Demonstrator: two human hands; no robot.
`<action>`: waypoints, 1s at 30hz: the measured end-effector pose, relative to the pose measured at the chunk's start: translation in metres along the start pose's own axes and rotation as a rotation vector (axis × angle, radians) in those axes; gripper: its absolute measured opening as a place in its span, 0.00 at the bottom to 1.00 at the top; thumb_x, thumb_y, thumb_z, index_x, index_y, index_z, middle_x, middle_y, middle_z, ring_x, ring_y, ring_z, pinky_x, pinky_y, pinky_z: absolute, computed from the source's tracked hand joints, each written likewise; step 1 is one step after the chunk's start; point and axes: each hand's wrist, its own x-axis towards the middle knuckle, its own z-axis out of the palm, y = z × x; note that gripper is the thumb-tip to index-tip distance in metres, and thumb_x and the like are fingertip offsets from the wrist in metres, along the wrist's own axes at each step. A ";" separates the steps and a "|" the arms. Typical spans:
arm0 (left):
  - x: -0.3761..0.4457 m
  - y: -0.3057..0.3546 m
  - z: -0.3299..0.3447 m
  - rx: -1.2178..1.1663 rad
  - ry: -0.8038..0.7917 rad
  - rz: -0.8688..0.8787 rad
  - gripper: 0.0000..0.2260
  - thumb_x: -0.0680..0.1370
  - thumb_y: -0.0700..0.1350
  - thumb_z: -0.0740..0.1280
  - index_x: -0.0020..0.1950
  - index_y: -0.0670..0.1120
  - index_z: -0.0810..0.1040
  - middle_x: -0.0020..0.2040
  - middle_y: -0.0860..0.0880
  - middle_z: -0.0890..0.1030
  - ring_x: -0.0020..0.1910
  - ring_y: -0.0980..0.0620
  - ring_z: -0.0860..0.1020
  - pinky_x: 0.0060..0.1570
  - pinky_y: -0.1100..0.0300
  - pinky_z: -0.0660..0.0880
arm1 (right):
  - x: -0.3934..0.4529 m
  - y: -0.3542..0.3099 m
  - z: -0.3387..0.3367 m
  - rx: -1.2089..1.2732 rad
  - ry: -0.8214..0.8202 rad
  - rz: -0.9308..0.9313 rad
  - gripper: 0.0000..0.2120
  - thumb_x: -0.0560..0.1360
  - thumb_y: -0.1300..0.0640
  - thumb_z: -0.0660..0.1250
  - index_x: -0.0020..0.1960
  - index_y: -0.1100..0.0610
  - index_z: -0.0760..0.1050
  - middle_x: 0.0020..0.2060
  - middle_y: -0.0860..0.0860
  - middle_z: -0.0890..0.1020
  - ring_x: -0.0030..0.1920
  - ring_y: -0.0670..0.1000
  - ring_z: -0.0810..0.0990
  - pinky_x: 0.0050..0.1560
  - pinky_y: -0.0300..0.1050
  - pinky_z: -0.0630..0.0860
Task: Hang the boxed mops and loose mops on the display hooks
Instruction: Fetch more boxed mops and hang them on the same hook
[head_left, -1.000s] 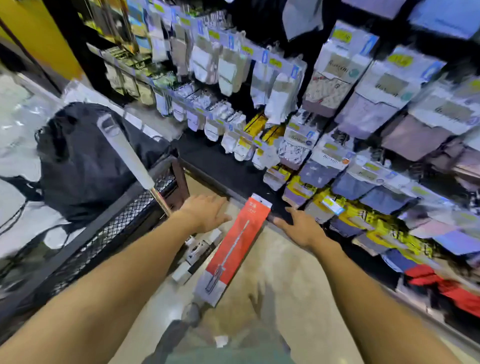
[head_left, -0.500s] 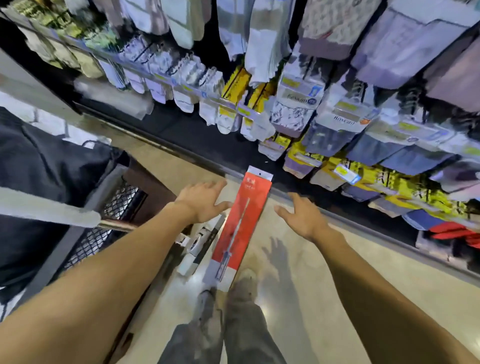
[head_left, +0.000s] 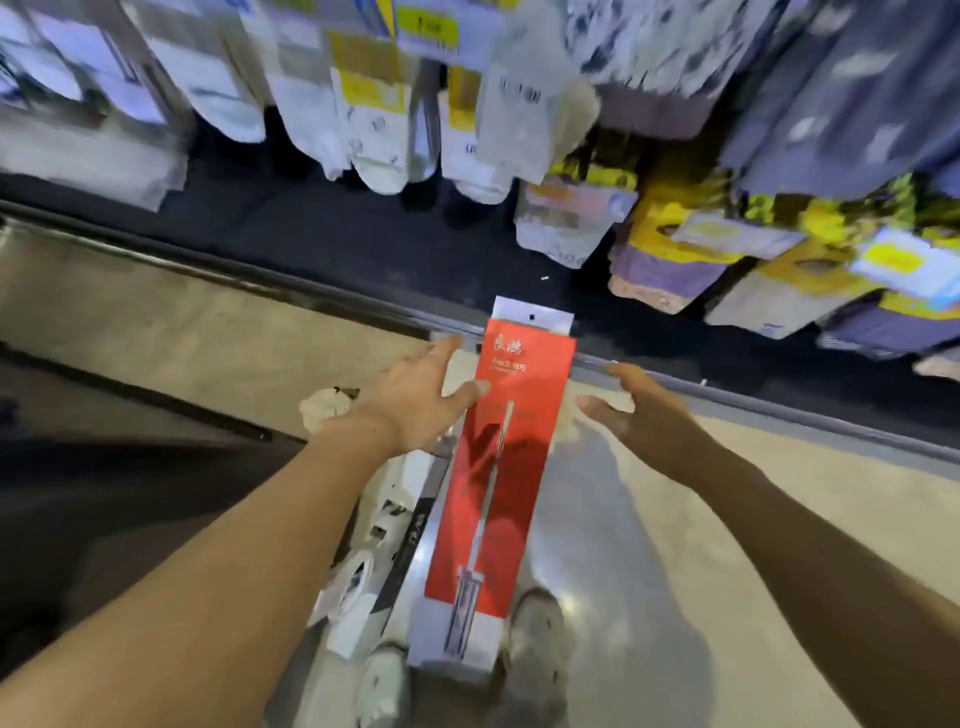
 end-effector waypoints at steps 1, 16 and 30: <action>0.018 -0.009 0.014 -0.043 0.005 -0.008 0.35 0.83 0.65 0.60 0.86 0.53 0.55 0.83 0.45 0.64 0.79 0.41 0.67 0.74 0.52 0.66 | 0.017 0.008 0.012 0.010 0.002 0.009 0.32 0.80 0.42 0.68 0.79 0.53 0.66 0.75 0.52 0.73 0.75 0.57 0.71 0.71 0.51 0.66; 0.228 -0.064 0.131 -0.646 0.169 -0.011 0.36 0.78 0.69 0.66 0.83 0.60 0.60 0.77 0.49 0.73 0.76 0.48 0.71 0.77 0.46 0.66 | 0.205 0.084 0.125 0.774 0.242 0.047 0.21 0.80 0.49 0.71 0.70 0.51 0.72 0.51 0.40 0.81 0.44 0.37 0.82 0.40 0.35 0.74; 0.176 -0.010 0.123 -1.070 0.194 -0.007 0.07 0.83 0.55 0.66 0.59 0.66 0.74 0.54 0.57 0.85 0.53 0.57 0.85 0.55 0.58 0.78 | 0.137 0.042 0.107 1.135 0.266 0.095 0.16 0.82 0.55 0.68 0.67 0.48 0.69 0.48 0.44 0.81 0.30 0.33 0.81 0.28 0.28 0.74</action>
